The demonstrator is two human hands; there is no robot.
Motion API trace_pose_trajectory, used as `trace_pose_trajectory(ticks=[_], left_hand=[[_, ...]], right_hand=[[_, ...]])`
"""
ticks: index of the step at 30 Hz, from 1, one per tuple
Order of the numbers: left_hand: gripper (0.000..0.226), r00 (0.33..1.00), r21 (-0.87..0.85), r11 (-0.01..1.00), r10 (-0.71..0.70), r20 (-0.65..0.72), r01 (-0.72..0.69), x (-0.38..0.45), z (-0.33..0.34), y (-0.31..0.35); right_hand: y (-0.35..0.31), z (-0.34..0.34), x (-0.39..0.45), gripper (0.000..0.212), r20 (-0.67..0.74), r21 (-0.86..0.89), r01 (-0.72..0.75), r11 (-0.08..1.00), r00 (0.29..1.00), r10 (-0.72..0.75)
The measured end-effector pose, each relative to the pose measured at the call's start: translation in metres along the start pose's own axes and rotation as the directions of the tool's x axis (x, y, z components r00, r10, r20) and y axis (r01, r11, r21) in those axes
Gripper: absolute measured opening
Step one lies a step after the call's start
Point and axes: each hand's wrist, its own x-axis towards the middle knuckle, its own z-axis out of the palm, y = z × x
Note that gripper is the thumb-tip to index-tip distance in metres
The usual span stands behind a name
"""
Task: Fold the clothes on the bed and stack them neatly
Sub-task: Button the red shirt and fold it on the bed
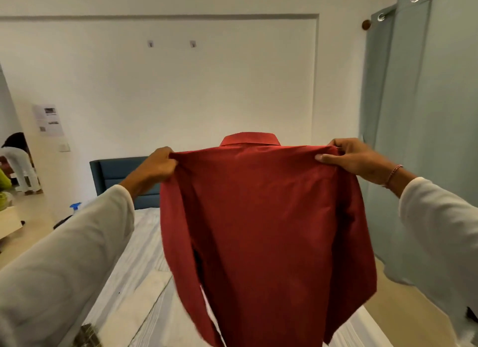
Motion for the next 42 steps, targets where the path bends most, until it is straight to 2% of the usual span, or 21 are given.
trace_pose_trajectory(ticks=[4,7,10,12,15,18,20,23,26,28,30,34,38,42], left_hand=[[0.025,0.998,-0.061,0.997,-0.054,-0.012,0.053,-0.001,-0.008,0.006],[0.025,1.0,-0.037,0.999,-0.027,-0.001,0.027,-0.009,-0.02,0.002],[0.02,0.998,0.128,0.991,0.054,-0.037,-0.049,-0.015,-0.031,-0.004],[0.024,0.996,0.262,0.963,0.079,-0.048,-0.064,-0.016,-0.032,-0.005],[0.031,0.99,0.311,0.95,0.056,-0.131,-0.012,-0.012,-0.025,-0.002],[0.022,0.958,0.292,0.956,0.099,-0.268,-0.017,-0.01,-0.019,0.0],[0.02,0.95,0.231,0.97,0.139,-0.281,-0.074,-0.01,-0.022,0.002],[0.021,0.972,0.048,0.992,0.121,-0.204,-0.113,-0.011,-0.033,0.001],[0.014,0.987,-0.115,0.98,0.158,-0.023,-0.16,-0.02,-0.049,-0.004],[0.021,0.98,-0.213,0.961,0.192,0.055,-0.176,-0.028,-0.062,-0.006],[0.029,0.975,-0.204,0.964,0.195,0.108,-0.17,-0.031,-0.073,-0.007],[0.036,0.967,-0.151,0.982,0.145,0.21,-0.115,-0.029,-0.089,-0.01],[0.026,0.967,-0.224,0.968,0.159,0.199,-0.113,-0.04,-0.093,-0.014],[0.025,0.978,-0.306,0.945,0.159,0.134,-0.111,-0.057,-0.084,-0.02]], right_hand=[[-0.007,-0.004,0.003,0.037,0.065,-0.096,0.038,0.995,0.997,-0.032],[-0.013,-0.01,0.0,0.038,0.129,-0.073,0.067,0.995,0.99,-0.057],[-0.017,-0.017,-0.004,0.034,0.247,-0.004,0.072,0.997,0.967,-0.069],[-0.019,-0.016,-0.006,0.029,0.26,0.006,0.104,0.995,0.96,-0.102],[-0.02,-0.007,-0.002,0.02,0.115,-0.044,0.189,0.981,0.976,-0.183],[-0.017,0.0,0.008,0.008,-0.07,-0.108,0.26,0.96,0.961,-0.268],[-0.013,0.001,0.013,0.017,-0.176,-0.138,0.258,0.956,0.944,-0.28],[-0.011,-0.007,0.015,0.029,-0.202,-0.138,0.274,0.952,0.933,-0.297],[-0.009,-0.011,0.013,0.024,-0.237,-0.155,0.283,0.947,0.92,-0.313],[-0.009,-0.011,0.011,0.019,-0.284,-0.156,0.286,0.945,0.904,-0.32],[-0.01,-0.011,0.008,0.02,-0.269,-0.146,0.282,0.948,0.911,-0.312],[-0.017,-0.016,-0.005,0.025,-0.12,-0.114,0.299,0.947,0.943,-0.312],[-0.019,-0.018,-0.024,0.021,-0.029,-0.064,0.244,0.968,0.969,-0.246],[-0.017,-0.016,-0.041,0.02,-0.054,-0.035,0.2,0.979,0.978,-0.202]])
